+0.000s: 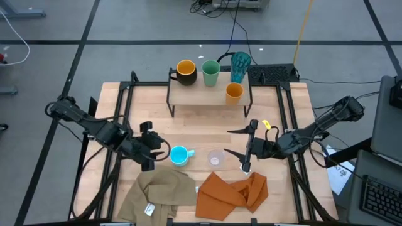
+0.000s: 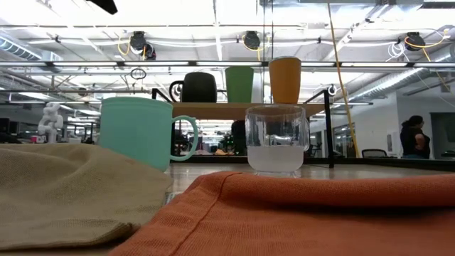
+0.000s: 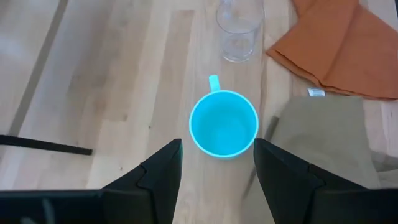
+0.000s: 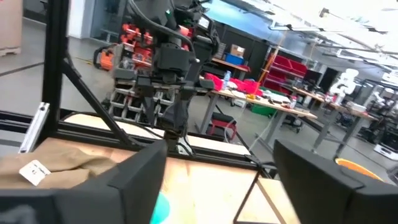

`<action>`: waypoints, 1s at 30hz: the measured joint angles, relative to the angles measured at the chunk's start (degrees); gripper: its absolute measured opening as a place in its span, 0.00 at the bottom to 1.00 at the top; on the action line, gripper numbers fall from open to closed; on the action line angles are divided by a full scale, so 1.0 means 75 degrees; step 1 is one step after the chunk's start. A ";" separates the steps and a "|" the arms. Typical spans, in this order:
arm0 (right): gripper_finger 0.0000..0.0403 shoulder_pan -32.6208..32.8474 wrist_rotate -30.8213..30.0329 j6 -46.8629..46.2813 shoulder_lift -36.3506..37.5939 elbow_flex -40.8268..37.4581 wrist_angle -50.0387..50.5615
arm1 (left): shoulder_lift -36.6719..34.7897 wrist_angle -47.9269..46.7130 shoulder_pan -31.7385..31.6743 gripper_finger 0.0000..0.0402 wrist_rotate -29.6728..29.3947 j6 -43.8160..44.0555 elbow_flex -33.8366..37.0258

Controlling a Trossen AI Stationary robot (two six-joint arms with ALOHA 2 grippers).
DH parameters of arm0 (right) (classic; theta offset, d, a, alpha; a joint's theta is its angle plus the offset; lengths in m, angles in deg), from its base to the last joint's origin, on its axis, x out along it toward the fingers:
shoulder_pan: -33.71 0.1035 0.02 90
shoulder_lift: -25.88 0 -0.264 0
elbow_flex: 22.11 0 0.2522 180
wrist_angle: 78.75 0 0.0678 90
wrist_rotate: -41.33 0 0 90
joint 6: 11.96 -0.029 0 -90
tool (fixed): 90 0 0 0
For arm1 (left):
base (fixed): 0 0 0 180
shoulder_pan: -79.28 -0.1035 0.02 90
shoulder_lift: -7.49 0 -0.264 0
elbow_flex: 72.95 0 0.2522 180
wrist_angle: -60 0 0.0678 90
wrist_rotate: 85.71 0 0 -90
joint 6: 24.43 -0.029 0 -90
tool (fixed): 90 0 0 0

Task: Stack small to large cups/mugs on shelf
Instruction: Put the light blue mug on the shelf

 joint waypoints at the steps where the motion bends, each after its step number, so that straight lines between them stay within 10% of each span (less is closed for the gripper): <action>1: 0.68 0.0003 -0.0100 -0.0040 -0.0003 0.0000 0.0011 | 0.0002 0.0033 -0.0042 0.50 0.0004 -0.0073 0.0000; 10: 0.04 0.0000 -0.0370 0.0309 0.0000 -0.0006 0.0477 | 0.0274 0.0636 -0.0464 0.50 0.0734 -0.0361 -0.0003; 30: 0.00 0.0000 -0.0367 0.0354 0.0017 -0.0006 0.0813 | 0.2642 0.1016 -0.1107 0.50 0.2612 -0.1177 -0.0003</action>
